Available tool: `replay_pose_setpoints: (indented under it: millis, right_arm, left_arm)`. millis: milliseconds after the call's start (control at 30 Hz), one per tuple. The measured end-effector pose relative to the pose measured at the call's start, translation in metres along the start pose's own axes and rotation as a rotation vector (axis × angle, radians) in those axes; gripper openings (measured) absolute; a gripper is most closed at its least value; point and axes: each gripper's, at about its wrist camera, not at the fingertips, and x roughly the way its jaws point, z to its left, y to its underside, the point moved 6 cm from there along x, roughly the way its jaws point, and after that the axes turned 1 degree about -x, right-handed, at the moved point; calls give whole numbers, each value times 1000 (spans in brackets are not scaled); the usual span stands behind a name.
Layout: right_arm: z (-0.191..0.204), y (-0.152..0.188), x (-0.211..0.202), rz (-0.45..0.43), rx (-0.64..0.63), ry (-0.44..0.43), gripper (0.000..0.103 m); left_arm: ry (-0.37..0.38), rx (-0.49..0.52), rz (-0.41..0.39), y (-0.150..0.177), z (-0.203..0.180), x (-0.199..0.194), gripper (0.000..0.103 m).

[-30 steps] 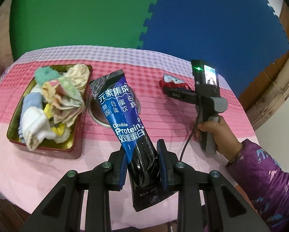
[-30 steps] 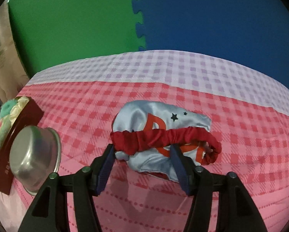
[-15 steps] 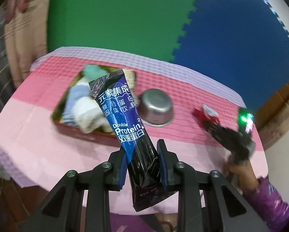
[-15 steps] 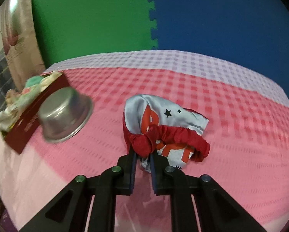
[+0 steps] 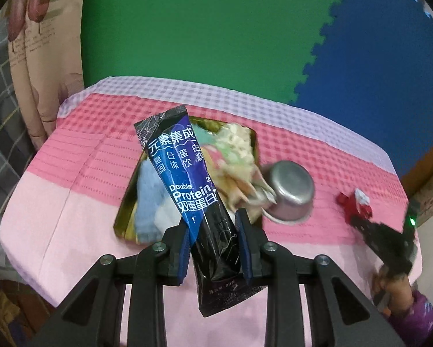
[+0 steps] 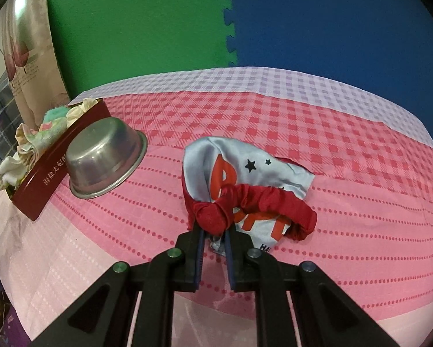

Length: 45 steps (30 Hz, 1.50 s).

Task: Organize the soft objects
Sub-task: 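Lower the blue packet into the tin and open the left tool while the right tool holds the silver bag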

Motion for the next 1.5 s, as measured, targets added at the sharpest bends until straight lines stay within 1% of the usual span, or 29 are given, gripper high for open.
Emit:
replay_pose_setpoints:
  millis: [67,133,200,267,367,733,900,1000,1067,1100,1133,1167,1200,1267,1300,1333,1433,1467,1500]
  right_arm:
    - [0,0,0,1,-3,4,12]
    - [0,-1,1,2,-6,7,12]
    - [0,-1,1,4,-7,7,12]
    - [0,-1,2,5,-7,5,12]
    - [0,-1,1,5,-7,6,12]
    - [0,-1,2,5,-7,5,12]
    - [0,-1,1,5,-7,4,12]
    - [0,-1,1,5,-7,3,13]
    - [0,-1,1,5,-7,2,13]
    - [0,-1,1,5,-7,2,13]
    - [1,-1,2,6,-6,1,13]
    - [1,-1,2,6,-6,1,13]
    - [1,-1,2,8,-6,-2,13]
    - [1,-1,2,8,-5,-2,14]
    - [2,-1,2,8,-5,-3,14]
    - [2,-1,3,9,-5,-4,14]
    - [2,0,2,9,-4,-3,14]
    - [2,-1,2,9,-4,-3,14]
    - [2,-1,2,8,-5,-3,14]
  left_arm:
    - [-10,-17,6,-9,9,10,26]
    - [6,-39,23,-17,16,24,26]
    - [-4,-52,37,-21,21,35,26]
    - [6,-45,53,-23,21,45,26]
    - [-17,-19,67,-24,19,56,26]
    - [-2,-60,97,-29,22,79,26]
    - [-11,-59,108,-26,19,88,26]
    - [-33,-57,102,-23,20,92,28]
    - [-34,-66,99,-21,22,93,35]
    - [-40,-83,103,-19,25,93,50]
    - [-47,-100,105,-17,27,93,61]
    - [-51,-124,103,-16,30,91,64]
    - [-40,-149,91,-16,33,87,66]
    - [5,-183,41,-18,34,73,67]
    - [13,-188,14,-19,33,65,72]
    - [4,-190,-7,-20,32,56,80]
    - [-22,-192,-82,-18,28,27,85]
    - [-36,-189,-104,-15,26,19,87]
    - [-64,-183,-122,-9,23,9,91]
